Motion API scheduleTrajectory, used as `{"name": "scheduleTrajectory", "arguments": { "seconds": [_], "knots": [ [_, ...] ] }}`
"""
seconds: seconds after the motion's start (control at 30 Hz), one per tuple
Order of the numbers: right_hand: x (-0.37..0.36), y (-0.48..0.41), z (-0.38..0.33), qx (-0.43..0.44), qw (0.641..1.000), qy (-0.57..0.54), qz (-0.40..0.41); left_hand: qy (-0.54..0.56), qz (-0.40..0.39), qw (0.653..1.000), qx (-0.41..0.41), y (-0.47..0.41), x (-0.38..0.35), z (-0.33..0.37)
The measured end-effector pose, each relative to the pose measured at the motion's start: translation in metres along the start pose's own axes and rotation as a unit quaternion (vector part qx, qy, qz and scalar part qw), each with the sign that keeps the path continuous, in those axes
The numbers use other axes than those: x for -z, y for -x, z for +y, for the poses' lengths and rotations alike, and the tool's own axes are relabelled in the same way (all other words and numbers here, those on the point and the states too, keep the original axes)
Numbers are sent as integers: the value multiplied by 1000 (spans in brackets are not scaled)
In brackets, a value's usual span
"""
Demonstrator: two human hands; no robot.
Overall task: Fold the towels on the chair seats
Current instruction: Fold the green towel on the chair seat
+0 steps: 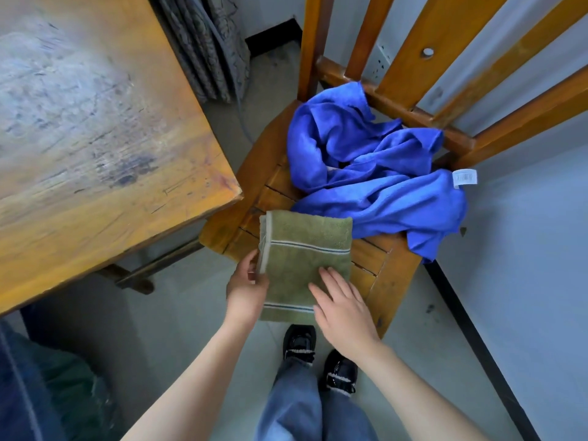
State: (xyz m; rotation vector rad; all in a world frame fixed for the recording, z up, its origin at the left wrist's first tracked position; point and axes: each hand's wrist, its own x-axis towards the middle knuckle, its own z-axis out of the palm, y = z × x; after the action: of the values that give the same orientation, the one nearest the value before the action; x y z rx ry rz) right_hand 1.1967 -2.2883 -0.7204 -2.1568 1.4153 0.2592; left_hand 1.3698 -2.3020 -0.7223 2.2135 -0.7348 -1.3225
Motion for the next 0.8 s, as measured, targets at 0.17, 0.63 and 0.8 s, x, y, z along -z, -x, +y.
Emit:
{"name": "scheduleTrajectory", "arguments": {
  "seconds": [0.17,0.63,0.8],
  "knots": [
    [-20,0,19,34,993,83,-83,-443,-28,851,-280,11,-10,-32],
    [-41,3,33,110,977,134,123,-590,-86,682,-423,-8,-26,-48],
    [-13,-1,26,107,982,122,101,-602,-112,672,-418,-4,-19,-29]
  ]
}}
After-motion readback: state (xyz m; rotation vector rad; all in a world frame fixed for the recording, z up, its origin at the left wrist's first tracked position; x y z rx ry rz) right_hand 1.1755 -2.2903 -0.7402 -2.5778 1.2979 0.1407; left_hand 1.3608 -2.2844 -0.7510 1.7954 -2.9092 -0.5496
